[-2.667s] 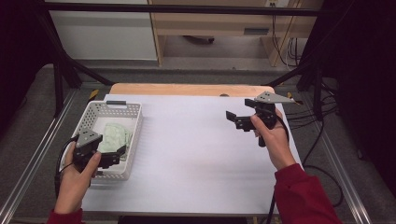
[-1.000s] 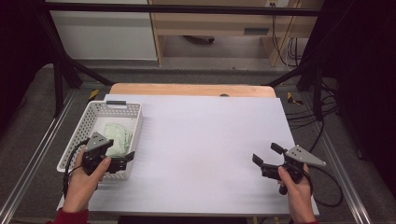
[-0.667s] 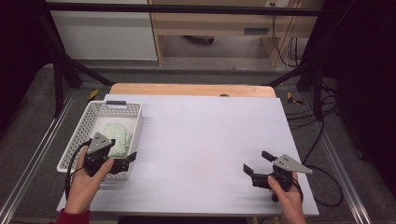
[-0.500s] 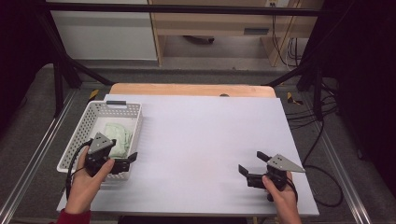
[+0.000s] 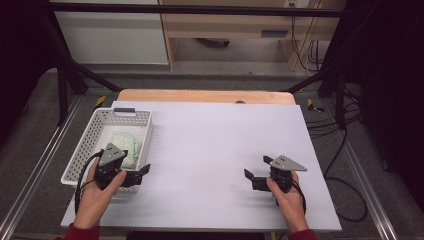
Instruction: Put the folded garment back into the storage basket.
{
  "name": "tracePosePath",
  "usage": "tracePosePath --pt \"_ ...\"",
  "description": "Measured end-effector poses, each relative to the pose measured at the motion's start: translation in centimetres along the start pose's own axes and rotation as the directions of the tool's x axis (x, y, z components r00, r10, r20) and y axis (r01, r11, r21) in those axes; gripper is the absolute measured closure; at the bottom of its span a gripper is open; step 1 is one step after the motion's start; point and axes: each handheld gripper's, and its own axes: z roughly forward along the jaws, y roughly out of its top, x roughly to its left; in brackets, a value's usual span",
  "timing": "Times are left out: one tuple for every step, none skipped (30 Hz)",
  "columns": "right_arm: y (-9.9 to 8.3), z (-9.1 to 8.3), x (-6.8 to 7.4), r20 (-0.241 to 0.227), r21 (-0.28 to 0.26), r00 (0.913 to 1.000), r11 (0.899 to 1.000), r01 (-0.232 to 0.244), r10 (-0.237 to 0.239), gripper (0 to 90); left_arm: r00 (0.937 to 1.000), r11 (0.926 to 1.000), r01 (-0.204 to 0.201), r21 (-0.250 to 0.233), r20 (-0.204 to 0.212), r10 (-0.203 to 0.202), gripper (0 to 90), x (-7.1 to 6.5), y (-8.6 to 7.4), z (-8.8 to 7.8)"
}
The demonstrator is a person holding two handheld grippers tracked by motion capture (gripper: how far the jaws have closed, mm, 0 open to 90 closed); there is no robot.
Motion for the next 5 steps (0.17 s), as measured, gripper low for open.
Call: tracePosePath --pt "0.0 0.0 0.0 0.0 0.0 1.0 1.0 0.0 0.0 9.5 1.0 1.0 0.0 0.003 0.001 0.0 7.4 -0.08 -0.03 0.06" --pt "0.01 -0.16 0.12 -0.001 -0.001 1.0 1.0 0.009 -0.009 9.5 0.9999 1.0 -0.009 0.003 -0.008 0.009 7.3 -0.27 0.06 0.11" --pt "0.01 -0.16 0.12 -0.001 -0.001 1.0 1.0 0.009 -0.009 9.5 0.9999 1.0 -0.009 0.003 -0.008 0.009 7.3 -0.27 0.06 0.11" --pt "-0.03 -0.51 0.12 0.0 -0.005 1.0 1.0 0.0 0.0 9.3 0.9999 0.9999 -0.011 -0.005 -0.012 0.011 7.4 -0.43 0.24 0.12" --pt "-0.03 -0.51 0.12 0.0 -0.005 1.0 1.0 0.0 0.0 9.3 0.9998 0.9998 -0.016 -0.009 -0.012 0.016 7.4 -0.54 0.37 0.13"
